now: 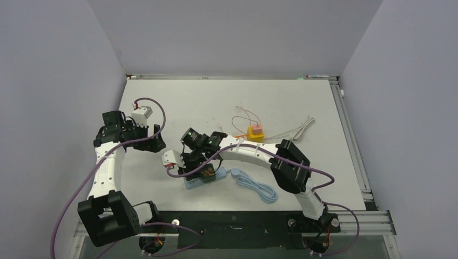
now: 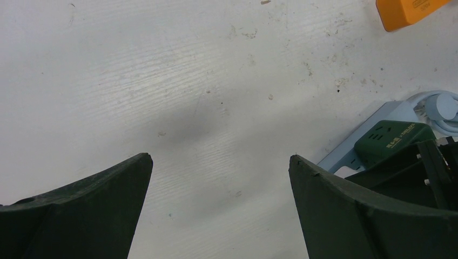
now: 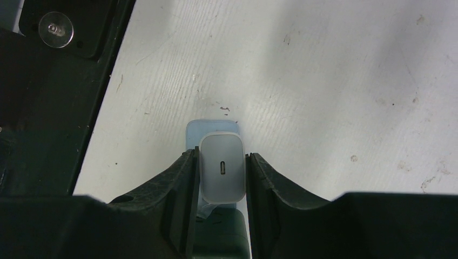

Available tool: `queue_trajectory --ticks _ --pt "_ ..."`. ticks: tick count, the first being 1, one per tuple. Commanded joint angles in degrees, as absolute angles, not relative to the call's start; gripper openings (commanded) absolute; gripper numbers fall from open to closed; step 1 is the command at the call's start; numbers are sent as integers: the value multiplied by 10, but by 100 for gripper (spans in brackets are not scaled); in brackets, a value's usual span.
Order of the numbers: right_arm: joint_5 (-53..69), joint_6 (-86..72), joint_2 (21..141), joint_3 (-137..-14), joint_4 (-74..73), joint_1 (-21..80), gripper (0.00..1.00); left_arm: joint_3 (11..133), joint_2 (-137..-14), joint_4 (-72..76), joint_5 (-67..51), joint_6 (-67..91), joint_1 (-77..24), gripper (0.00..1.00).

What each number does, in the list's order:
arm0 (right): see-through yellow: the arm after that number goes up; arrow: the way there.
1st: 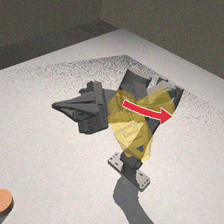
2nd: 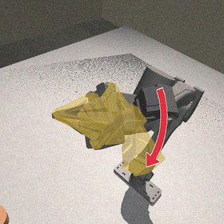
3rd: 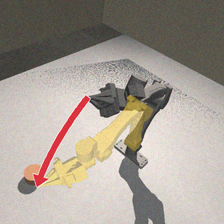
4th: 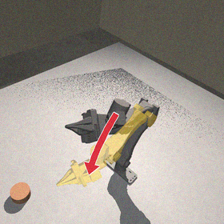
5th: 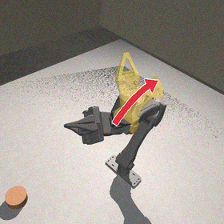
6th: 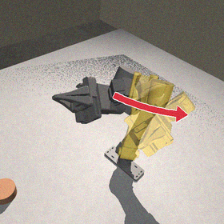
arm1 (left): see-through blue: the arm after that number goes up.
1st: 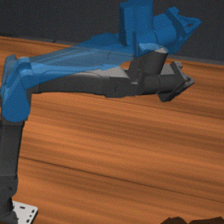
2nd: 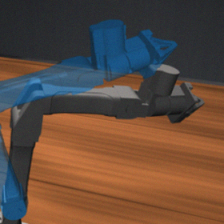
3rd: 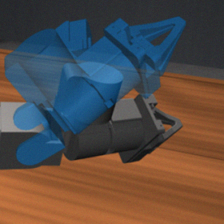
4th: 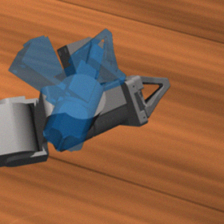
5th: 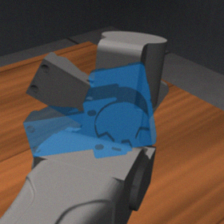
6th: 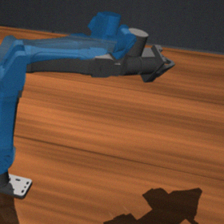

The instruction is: Insert the plug

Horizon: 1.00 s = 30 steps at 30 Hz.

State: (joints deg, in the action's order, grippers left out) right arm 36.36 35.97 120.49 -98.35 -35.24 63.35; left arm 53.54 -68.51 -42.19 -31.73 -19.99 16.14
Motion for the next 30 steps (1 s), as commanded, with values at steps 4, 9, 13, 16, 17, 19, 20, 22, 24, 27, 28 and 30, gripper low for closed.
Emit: queue_trajectory --ticks 4,9,13,16,17,19,20,22,24,27,28,30 --pt "293 360 1207 -913 -383 630 5 566 -682 -422 -322 -210 166 96" --pt "300 356 1204 -881 -355 625 5 575 -674 -474 -351 -266 165 96" --pt "301 355 1211 -874 -352 618 5 582 -673 -498 -338 -307 166 96" --pt "296 360 1224 -881 -361 617 5 584 -673 -499 -333 -308 166 96" --pt "295 361 1231 -882 -364 618 5 585 -672 -499 -335 -306 166 96" --pt "287 363 1240 -880 -370 622 5 585 -672 -497 -338 -301 165 96" --pt "285 363 1240 -874 -371 623 5 585 -672 -495 -338 -300 165 96" --pt "280 363 1232 -855 -362 623 5 583 -672 -490 -334 -297 165 96" --pt "268 357 1220 -838 -346 622 6 580 -671 -485 -329 -294 166 96" --pt "249 348 1207 -832 -332 622 24 578 -667 -477 -328 -290 166 96" --pt "243 343 1203 -834 -326 623 29 578 -667 -477 -329 -288 165 96" --pt "232 333 1191 -837 -310 622 43 582 -663 -476 -329 -285 166 96"
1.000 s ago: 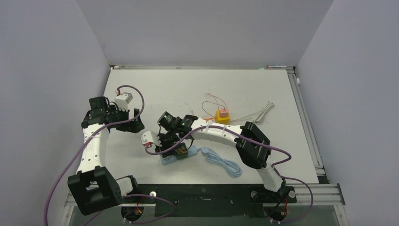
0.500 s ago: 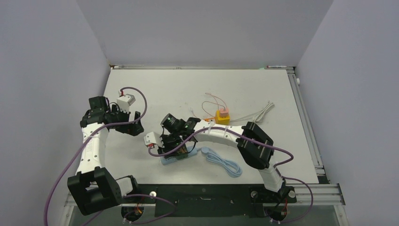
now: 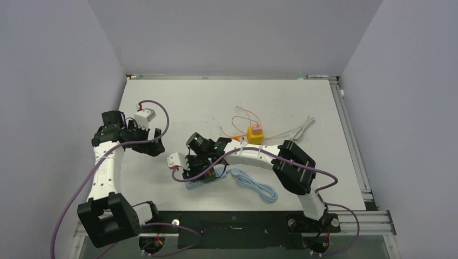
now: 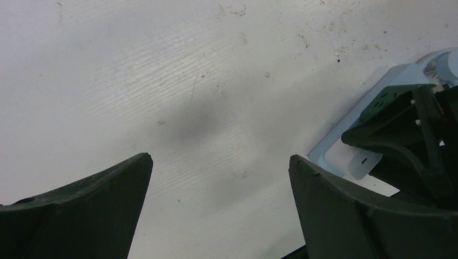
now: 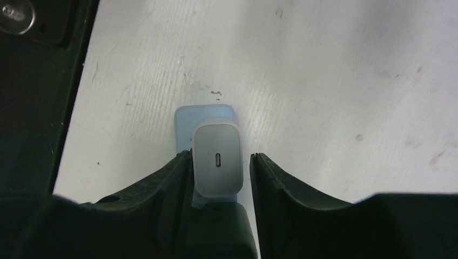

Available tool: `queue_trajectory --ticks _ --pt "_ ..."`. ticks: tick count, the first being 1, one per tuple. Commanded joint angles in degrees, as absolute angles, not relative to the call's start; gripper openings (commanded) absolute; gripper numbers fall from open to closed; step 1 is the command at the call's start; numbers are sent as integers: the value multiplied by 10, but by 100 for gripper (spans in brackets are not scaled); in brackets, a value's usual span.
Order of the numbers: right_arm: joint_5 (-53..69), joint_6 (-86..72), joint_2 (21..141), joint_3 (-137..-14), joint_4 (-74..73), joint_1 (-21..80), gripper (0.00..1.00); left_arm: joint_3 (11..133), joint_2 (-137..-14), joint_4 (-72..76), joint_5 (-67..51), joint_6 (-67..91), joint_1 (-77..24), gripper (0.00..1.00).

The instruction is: Insert the plug

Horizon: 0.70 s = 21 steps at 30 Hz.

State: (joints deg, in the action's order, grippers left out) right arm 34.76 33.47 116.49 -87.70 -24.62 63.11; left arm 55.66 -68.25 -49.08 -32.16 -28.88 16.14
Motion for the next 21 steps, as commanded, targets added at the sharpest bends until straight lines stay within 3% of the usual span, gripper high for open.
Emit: queue_trajectory --ticks 1,4,6,7,8,17,21 --pt "229 327 1184 -837 -299 623 50 581 -662 -475 -328 -283 165 96" --pt "213 311 1160 -839 -267 623 74 585 -654 -473 -326 -278 166 96" --pt "201 300 1143 -844 -247 622 99 587 -652 -472 -323 -274 165 96" --pt "195 295 1133 -847 -236 622 91 590 -651 -472 -323 -273 166 96" --pt "188 290 1121 -850 -228 622 90 591 -651 -470 -323 -271 165 96" --pt "174 249 1043 -921 -205 615 90 599 -636 -435 -318 -231 165 96" --pt "157 188 964 -887 -169 591 90 597 -630 -404 -326 -202 166 96"
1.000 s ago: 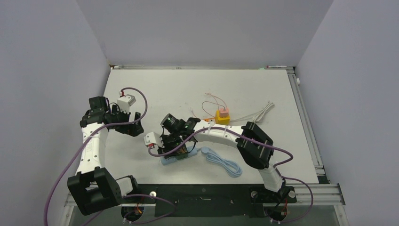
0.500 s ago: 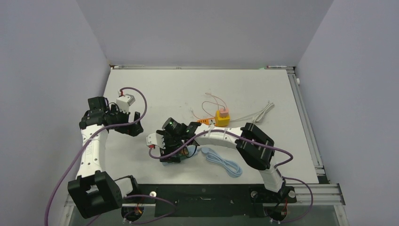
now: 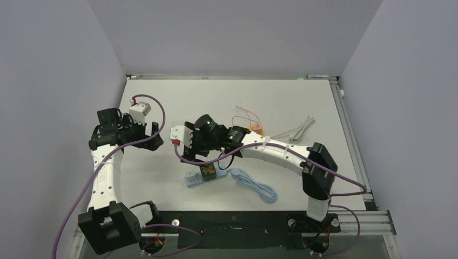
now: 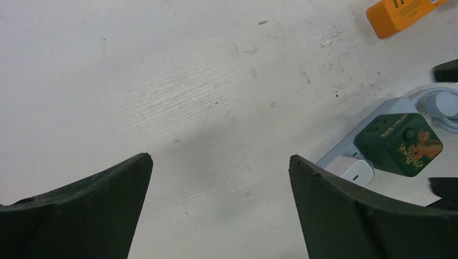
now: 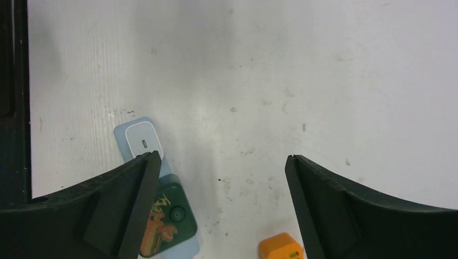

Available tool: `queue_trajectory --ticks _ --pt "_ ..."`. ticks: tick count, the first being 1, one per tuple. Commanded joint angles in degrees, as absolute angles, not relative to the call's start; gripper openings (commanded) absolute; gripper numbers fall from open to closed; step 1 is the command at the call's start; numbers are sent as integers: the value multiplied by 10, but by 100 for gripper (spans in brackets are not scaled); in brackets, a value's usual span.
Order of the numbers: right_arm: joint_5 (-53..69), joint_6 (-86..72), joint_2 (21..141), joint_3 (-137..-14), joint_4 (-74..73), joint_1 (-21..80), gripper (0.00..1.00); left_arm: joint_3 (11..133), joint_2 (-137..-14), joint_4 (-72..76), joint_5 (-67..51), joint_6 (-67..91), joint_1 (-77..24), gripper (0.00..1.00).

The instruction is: Insert the plug

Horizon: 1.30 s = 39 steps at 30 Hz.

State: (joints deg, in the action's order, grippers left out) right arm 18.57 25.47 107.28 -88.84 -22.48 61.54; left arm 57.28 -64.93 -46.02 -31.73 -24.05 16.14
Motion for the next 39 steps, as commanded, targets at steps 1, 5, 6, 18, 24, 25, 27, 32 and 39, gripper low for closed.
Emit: queue_trajectory --ticks 1,5,6,18,24,25,27,32,39 --pt "149 162 932 -856 -146 576 90 588 -625 -387 -322 -188 165 96" --pt "36 48 778 -669 -14 470 90 513 -598 -287 -322 -142 165 96" --pt "-9 23 736 -613 23 438 90 482 -588 -246 -315 -118 164 96" --pt "-244 -96 589 -226 241 76 90 207 -590 263 -188 34 142 96" --pt "-171 -137 673 -134 473 2 90 152 -672 455 -188 71 135 96" --pt "-163 -140 700 -137 492 2 90 149 -689 481 -178 73 131 96" --pt "-152 -124 753 -144 522 3 90 146 -722 529 -164 83 122 96" --pt "-147 -95 835 -128 638 5 90 144 -792 607 -138 75 79 96" --pt "-233 -37 920 -104 766 83 90 119 -834 682 -63 47 32 96"
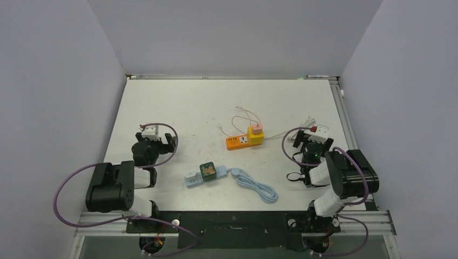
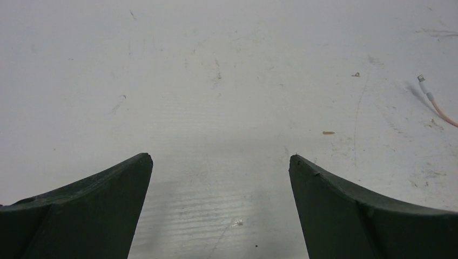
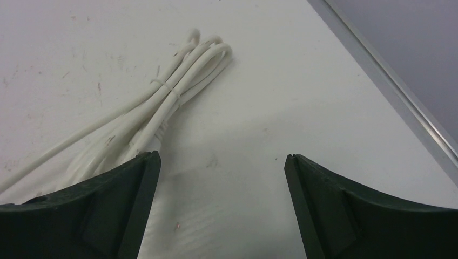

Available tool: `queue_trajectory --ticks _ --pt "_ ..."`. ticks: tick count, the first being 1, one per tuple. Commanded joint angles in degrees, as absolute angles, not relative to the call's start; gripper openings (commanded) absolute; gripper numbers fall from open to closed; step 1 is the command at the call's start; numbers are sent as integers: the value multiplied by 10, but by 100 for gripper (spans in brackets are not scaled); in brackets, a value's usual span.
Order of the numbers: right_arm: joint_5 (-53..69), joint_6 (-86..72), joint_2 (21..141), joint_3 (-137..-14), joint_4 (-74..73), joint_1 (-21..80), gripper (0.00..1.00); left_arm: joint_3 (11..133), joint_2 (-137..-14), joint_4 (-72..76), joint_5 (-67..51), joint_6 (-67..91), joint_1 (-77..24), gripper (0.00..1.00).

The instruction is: Insert the plug

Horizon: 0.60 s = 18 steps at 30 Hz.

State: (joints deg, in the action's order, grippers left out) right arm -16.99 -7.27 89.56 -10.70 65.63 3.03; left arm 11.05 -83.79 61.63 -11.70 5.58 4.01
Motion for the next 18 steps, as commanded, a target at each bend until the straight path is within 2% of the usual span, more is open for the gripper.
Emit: queue_trajectory --ticks 1,5,18 --pt "-230 -44 923 -134 714 78 90 130 -839 654 -58 47 31 96" --pt "-209 -48 930 -144 704 64 90 147 -836 621 -23 35 5 96" --pt "-208 -46 925 -137 709 65 90 149 -845 630 -10 33 5 96"
